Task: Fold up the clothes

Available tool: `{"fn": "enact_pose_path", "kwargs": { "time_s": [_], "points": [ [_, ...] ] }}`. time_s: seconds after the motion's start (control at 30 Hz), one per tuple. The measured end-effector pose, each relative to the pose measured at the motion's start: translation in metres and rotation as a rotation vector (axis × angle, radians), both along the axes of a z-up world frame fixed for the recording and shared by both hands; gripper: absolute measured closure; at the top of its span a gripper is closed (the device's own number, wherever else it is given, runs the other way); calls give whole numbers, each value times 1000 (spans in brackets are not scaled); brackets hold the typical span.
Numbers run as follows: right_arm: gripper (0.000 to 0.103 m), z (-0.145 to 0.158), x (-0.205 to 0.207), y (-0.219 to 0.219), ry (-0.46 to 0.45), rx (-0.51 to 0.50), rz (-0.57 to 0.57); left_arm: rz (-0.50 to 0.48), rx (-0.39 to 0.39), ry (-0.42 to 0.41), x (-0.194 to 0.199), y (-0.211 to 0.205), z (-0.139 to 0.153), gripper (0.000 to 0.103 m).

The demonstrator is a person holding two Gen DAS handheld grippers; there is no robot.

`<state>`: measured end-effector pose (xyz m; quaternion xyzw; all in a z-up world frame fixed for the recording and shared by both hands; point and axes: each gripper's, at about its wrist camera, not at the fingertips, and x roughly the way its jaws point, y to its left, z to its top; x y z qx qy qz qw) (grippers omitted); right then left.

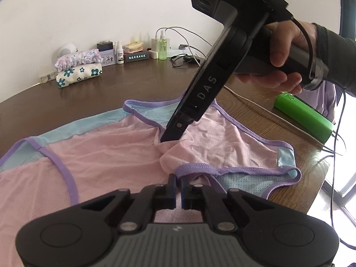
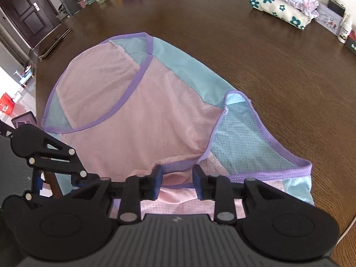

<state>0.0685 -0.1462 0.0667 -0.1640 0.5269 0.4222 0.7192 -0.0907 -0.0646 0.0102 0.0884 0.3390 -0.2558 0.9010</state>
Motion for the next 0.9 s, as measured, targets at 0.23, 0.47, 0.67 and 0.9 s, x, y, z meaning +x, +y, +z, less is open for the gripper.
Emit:
{"fn": "enact_pose_path", "kwargs": {
  "time_s": [0.23,0.47,0.67,0.9],
  "points": [
    [75,-4,-9,9,8,-2,19,14,13,-16,-2,-4,-2,102],
    [100,-1,-10,6,-35,41,-53,26,5,-12,-2,-4,0,102],
    [99,2,8,-13,24,156,-162,64,-3,12,-4,3,0,102],
    [82,-10,0,-7,100,147,-194,55,17,-2,-9,-2,0,102]
  ]
}}
